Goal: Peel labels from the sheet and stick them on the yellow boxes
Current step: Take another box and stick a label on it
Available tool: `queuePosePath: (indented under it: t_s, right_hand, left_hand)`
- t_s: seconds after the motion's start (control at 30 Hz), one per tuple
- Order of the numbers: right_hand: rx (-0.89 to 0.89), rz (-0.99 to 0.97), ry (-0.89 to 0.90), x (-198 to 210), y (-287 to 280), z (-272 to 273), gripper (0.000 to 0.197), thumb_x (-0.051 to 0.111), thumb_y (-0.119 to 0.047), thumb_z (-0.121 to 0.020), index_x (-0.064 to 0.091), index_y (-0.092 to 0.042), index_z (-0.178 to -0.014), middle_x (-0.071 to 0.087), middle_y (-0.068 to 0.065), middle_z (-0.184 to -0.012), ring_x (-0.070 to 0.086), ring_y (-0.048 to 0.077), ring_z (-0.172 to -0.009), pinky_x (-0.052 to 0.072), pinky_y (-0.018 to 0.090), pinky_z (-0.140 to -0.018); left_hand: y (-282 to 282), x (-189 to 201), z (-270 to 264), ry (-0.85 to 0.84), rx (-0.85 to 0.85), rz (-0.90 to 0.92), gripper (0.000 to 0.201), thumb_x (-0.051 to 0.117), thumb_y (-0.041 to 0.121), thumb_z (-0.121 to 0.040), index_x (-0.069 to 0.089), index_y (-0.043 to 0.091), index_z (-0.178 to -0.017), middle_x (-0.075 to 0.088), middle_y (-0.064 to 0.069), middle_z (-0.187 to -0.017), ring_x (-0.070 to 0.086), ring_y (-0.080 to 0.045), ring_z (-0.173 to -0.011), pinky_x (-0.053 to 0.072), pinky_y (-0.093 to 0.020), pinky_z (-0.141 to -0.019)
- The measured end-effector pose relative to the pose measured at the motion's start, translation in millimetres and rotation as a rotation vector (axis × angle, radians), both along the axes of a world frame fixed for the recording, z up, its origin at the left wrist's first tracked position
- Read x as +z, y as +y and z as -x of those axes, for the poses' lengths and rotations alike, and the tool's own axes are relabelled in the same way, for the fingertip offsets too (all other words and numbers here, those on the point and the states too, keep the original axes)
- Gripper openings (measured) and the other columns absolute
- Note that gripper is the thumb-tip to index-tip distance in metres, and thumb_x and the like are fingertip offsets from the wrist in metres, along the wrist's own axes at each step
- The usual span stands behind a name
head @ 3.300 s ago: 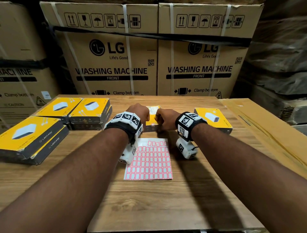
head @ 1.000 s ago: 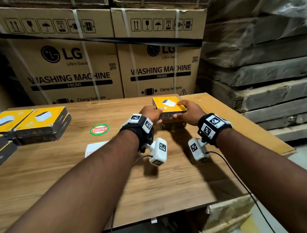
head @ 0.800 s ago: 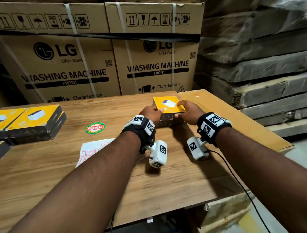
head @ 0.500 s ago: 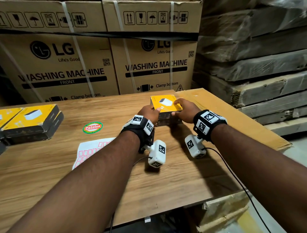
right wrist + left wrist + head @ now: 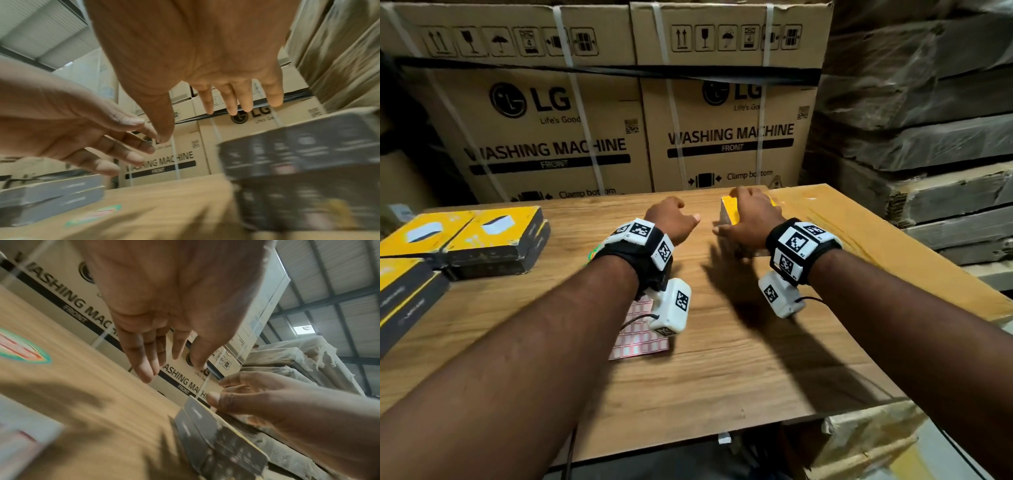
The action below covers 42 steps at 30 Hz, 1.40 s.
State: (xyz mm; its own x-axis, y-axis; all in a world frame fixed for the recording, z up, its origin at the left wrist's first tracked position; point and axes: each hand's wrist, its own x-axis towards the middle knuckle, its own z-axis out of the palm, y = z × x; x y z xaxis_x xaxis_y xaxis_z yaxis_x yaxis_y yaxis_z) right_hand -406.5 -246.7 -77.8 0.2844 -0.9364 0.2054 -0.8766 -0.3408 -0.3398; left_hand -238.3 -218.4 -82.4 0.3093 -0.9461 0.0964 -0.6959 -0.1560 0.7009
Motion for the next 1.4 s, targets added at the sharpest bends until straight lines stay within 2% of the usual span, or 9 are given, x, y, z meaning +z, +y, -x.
queuePosePath:
  t_s: [0.1, 0.23, 0.53, 0.7, 0.77, 0.9, 1.07, 1.23, 1.4]
  right_hand:
    - [0.095, -0.015, -0.024, 9.1, 12.5, -48.6, 0.075, 0.072, -0.052, -0.08, 0.041, -0.017, -0.138, 0.048, 0.009, -0.141, 0.044, 0.029, -0.129, 0.037, 0.05, -0.107]
    - [0.291, -0.158, -0.107, 15.6, 35.0, -121.0, 0.063, 0.072, -0.046, -0.083, 0.049, -0.012, -0.132, 0.057, 0.005, -0.13, 0.053, 0.022, -0.118, 0.039, 0.027, -0.089]
    - [0.59, -0.336, -0.167, 12.5, 96.4, -293.1, 0.055, 0.074, -0.039, -0.083, 0.055, -0.009, -0.125, 0.061, 0.008, -0.121, 0.058, 0.023, -0.109, 0.049, 0.037, -0.095]
    - [0.712, -0.388, -0.173, 9.3, 134.3, -342.9, 0.041, 0.076, -0.037, -0.08, 0.062, -0.011, -0.108, 0.063, 0.005, -0.093, 0.058, 0.021, -0.081, 0.05, 0.035, -0.072]
    - [0.767, -0.391, -0.162, 5.2, 150.6, -356.6, 0.041, 0.076, -0.038, -0.078, 0.063, -0.012, -0.108, 0.064, 0.003, -0.091, 0.061, 0.019, -0.081, 0.051, 0.034, -0.071]
    - [0.8, -0.398, -0.119, -2.5, 180.5, -374.1, 0.07, 0.077, -0.043, -0.078, 0.044, -0.007, -0.129, 0.059, 0.008, -0.118, 0.058, 0.024, -0.107, 0.05, 0.039, -0.09]
    - [0.806, -0.466, -0.125, -10.2, 195.6, -384.3, 0.108, 0.083, -0.047, -0.071, 0.02, -0.004, -0.147, 0.057, 0.011, -0.128, 0.055, 0.029, -0.119, 0.049, 0.036, -0.09]
    - [0.784, -0.433, -0.136, -7.1, 193.5, -375.4, 0.103, 0.086, -0.038, -0.071, 0.022, -0.009, -0.146, 0.05, 0.014, -0.139, 0.049, 0.031, -0.126, 0.045, 0.033, -0.09]
    - [0.75, -0.405, -0.281, -4.4, 176.7, -353.0, 0.091, 0.088, -0.028, -0.069, 0.035, -0.015, -0.142, 0.051, 0.01, -0.136, 0.051, 0.028, -0.123, 0.043, 0.029, -0.086]
  left_hand:
    - [20.7, 8.6, -43.0, 0.001, 0.077, 0.007, 0.058, 0.073, 0.04, -0.083, 0.054, 0.019, -0.134, 0.061, -0.007, -0.13, 0.059, -0.026, -0.116, 0.052, -0.038, -0.097]
    - [59.7, 18.7, -108.4, -0.151, 0.199, 0.001, 0.054, 0.071, 0.04, -0.084, 0.057, 0.018, -0.132, 0.063, -0.007, -0.129, 0.058, -0.024, -0.119, 0.043, -0.029, -0.097]
    - [150.6, 20.1, -248.5, -0.358, 0.518, -0.069, 0.046, 0.069, 0.038, -0.083, 0.06, 0.021, -0.125, 0.057, -0.012, -0.129, 0.056, -0.031, -0.117, 0.05, -0.039, -0.093]
    - [195.5, 33.9, -294.9, -0.487, 0.583, -0.12, 0.038, 0.069, 0.038, -0.08, 0.069, 0.019, -0.113, 0.066, -0.013, -0.118, 0.061, -0.035, -0.11, 0.052, -0.042, -0.092]
    - [212.2, 32.9, -311.7, -0.496, 0.625, -0.207, 0.044, 0.07, 0.038, -0.082, 0.066, 0.012, -0.117, 0.065, -0.015, -0.12, 0.06, -0.036, -0.112, 0.051, -0.04, -0.093]
    - [241.6, 18.2, -336.0, -0.406, 0.657, -0.32, 0.055, 0.065, 0.045, -0.087, 0.057, 0.006, -0.125, 0.06, -0.018, -0.129, 0.058, -0.036, -0.115, 0.045, -0.035, -0.087]
    - [252.5, 15.0, -335.1, -0.33, 0.658, -0.299, 0.067, 0.063, 0.051, -0.087, 0.052, 0.005, -0.134, 0.056, -0.018, -0.136, 0.055, -0.034, -0.12, 0.043, -0.035, -0.09]
    - [249.7, 32.4, -318.2, -0.305, 0.679, -0.267, 0.054, 0.066, 0.046, -0.087, 0.062, 0.004, -0.121, 0.064, -0.017, -0.123, 0.06, -0.033, -0.111, 0.044, -0.034, -0.081]
    - [249.3, 42.0, -306.7, -0.228, 0.674, -0.092, 0.053, 0.066, 0.048, -0.086, 0.06, 0.012, -0.125, 0.06, -0.012, -0.13, 0.057, -0.03, -0.118, 0.046, -0.036, -0.095]
